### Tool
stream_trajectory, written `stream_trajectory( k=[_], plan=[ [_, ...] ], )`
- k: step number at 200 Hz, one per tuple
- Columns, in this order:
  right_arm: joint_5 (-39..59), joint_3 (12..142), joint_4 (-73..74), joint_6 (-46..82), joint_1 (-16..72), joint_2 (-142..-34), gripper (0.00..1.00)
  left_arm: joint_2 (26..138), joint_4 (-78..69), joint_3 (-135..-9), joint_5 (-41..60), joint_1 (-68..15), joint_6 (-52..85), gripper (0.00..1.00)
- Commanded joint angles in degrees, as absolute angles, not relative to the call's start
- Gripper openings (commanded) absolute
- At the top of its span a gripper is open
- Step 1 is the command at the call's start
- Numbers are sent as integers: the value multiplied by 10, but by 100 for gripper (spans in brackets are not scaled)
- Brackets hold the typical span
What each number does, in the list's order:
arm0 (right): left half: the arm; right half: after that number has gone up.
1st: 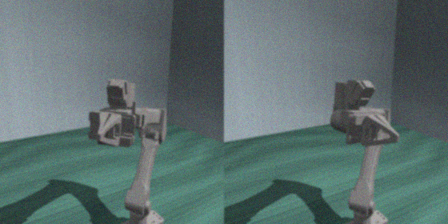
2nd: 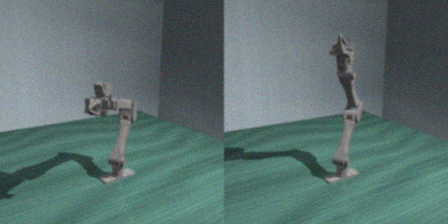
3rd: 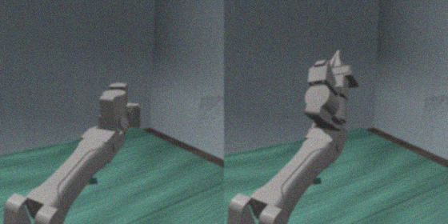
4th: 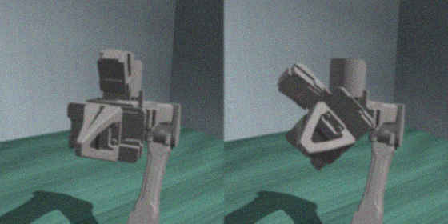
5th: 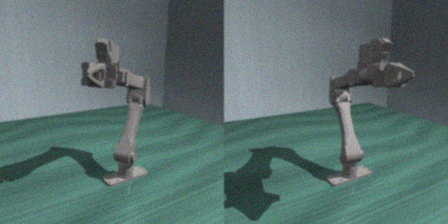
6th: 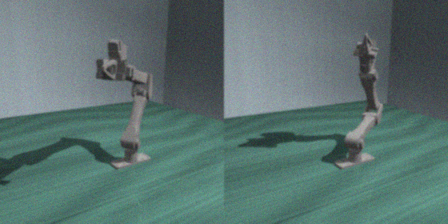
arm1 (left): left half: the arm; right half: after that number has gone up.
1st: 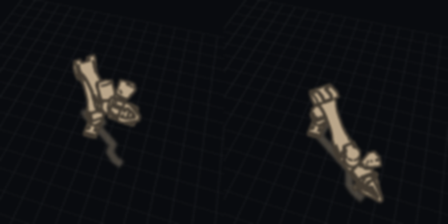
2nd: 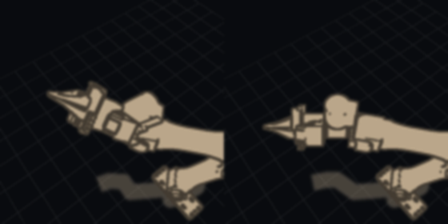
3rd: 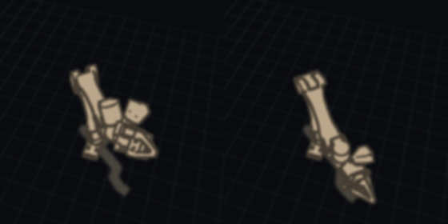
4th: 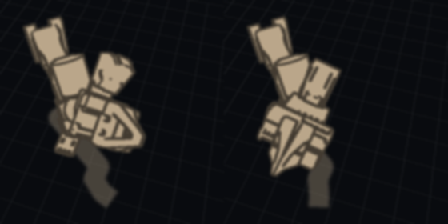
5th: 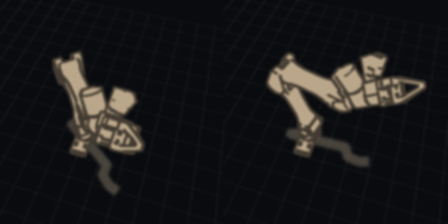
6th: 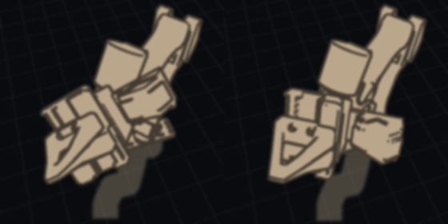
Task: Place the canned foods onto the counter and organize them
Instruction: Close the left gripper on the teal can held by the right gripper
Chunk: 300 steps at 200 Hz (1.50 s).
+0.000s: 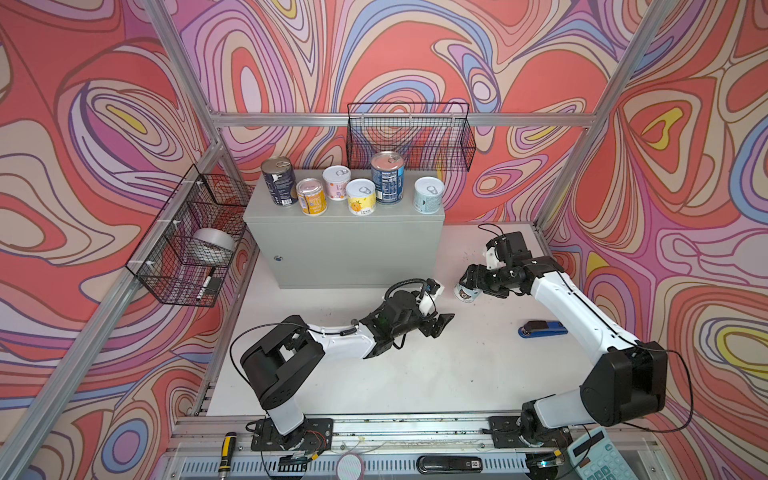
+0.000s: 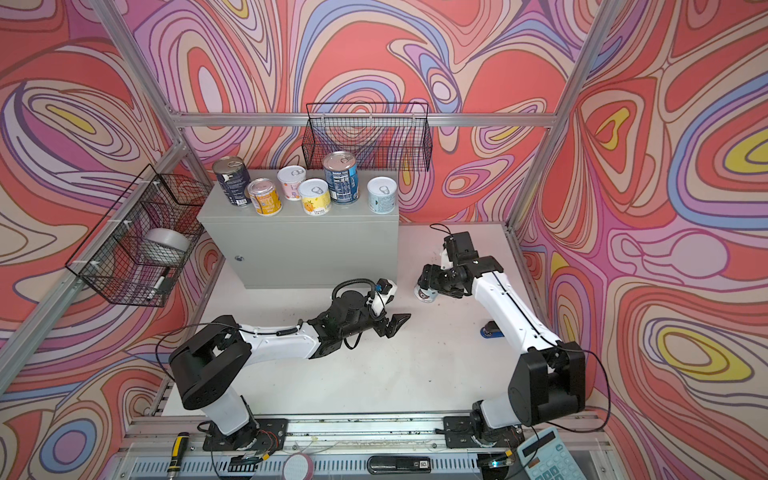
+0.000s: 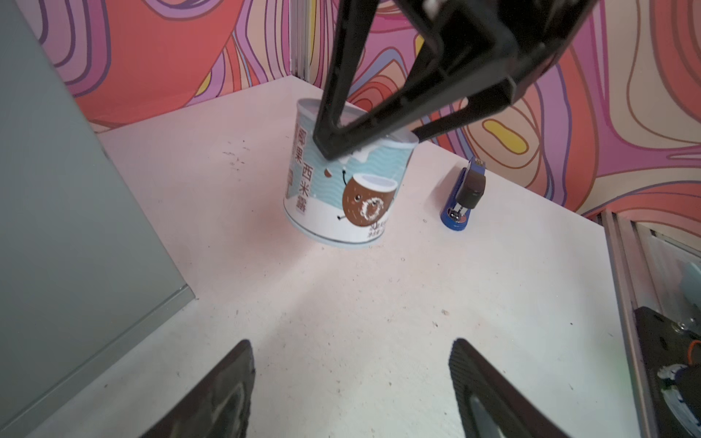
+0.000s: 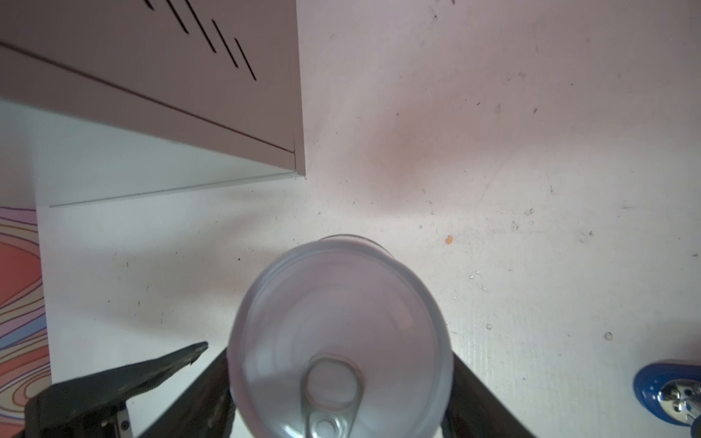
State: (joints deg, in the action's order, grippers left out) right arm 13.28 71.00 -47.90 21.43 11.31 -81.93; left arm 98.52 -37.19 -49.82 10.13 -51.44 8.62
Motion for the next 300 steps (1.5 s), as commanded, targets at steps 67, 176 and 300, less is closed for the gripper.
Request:
stream_trajectory(
  k=[67, 176, 300],
  plan=[
    [186, 707, -528, 174, 112, -743, 39, 1046, -412, -582, 164, -533, 71, 81],
    [198, 727, -576, 142, 111, -732, 38, 1090, -430, -630, 208, -533, 46, 80],
    [261, 742, -582, 133, 111, -746, 38, 1110, -442, -651, 274, -533, 39, 80]
  ],
)
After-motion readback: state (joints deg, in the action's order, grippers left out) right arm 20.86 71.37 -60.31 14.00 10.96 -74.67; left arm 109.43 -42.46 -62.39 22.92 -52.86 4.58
